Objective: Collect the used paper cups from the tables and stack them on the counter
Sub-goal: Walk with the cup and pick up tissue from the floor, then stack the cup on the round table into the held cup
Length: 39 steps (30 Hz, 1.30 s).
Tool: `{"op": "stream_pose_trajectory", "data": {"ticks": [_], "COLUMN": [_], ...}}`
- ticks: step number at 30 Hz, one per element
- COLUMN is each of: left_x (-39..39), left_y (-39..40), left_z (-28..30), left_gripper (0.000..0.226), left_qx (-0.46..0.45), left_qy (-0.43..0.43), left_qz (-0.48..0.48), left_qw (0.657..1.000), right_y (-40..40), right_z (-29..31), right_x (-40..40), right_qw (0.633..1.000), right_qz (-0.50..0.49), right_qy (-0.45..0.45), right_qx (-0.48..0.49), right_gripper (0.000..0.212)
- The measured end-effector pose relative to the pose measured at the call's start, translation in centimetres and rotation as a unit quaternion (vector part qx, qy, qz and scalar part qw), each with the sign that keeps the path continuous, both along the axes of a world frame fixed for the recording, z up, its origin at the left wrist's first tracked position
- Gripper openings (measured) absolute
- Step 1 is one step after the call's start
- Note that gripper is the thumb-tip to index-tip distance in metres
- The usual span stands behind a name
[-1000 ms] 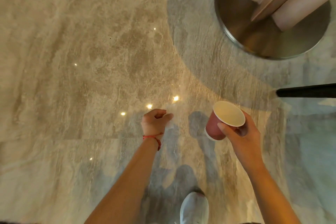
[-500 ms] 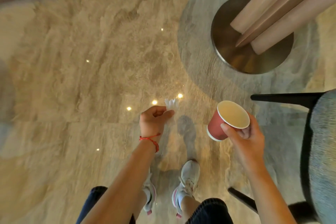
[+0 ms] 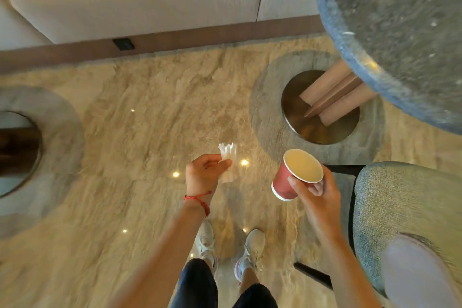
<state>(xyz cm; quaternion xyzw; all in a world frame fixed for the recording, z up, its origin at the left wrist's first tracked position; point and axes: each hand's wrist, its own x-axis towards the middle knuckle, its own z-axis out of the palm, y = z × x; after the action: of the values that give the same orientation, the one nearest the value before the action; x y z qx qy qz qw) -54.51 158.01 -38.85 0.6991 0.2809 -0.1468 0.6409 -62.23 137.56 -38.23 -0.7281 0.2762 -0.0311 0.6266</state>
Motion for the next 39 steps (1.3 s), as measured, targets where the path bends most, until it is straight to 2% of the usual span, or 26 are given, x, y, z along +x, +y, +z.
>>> {"op": "stream_pose_trajectory", "data": {"ticks": [4,10,16,25,32,35,39], "left_x": [0.1,0.6,2.4,7.2,12.2,14.2,16.2], "left_y": [1.9,6.4,11.0,14.9,18.6,20.7,23.5], "left_z": [5.1,9.5,11.3,12.3,12.1,12.7,13.6], "left_gripper": [0.022,0.019,0.018,0.013,0.013,0.010,0.009], "left_qx": [-0.013,-0.017,-0.028,-0.034,-0.004,0.007,0.028], "left_qy": [-0.025,-0.041,-0.045,-0.057,-0.063,-0.063,-0.072], "left_qz": [0.015,0.051,0.089,0.137,0.233,0.298,0.376], "left_qw": [1.000,0.998,0.995,0.988,0.970,0.953,0.923], "right_y": [1.4,4.9,8.5,12.3,16.0,18.6,22.6], "right_z": [4.7,9.2,11.6,12.0,11.4,12.1,12.8], "right_x": [1.0,2.3,4.8,11.8,22.3,27.2,33.0], "right_qw": [1.000,0.999,0.997,0.992,0.975,0.956,0.917], "right_qz": [0.017,0.031,0.051,0.106,0.211,0.284,0.393], "right_qy": [-0.014,-0.037,-0.050,-0.068,-0.066,-0.065,-0.063], "right_qx": [0.016,0.018,0.028,0.023,0.017,0.024,0.018], "right_gripper": [0.062,0.051,0.054,0.062,0.055,0.050,0.056]}}
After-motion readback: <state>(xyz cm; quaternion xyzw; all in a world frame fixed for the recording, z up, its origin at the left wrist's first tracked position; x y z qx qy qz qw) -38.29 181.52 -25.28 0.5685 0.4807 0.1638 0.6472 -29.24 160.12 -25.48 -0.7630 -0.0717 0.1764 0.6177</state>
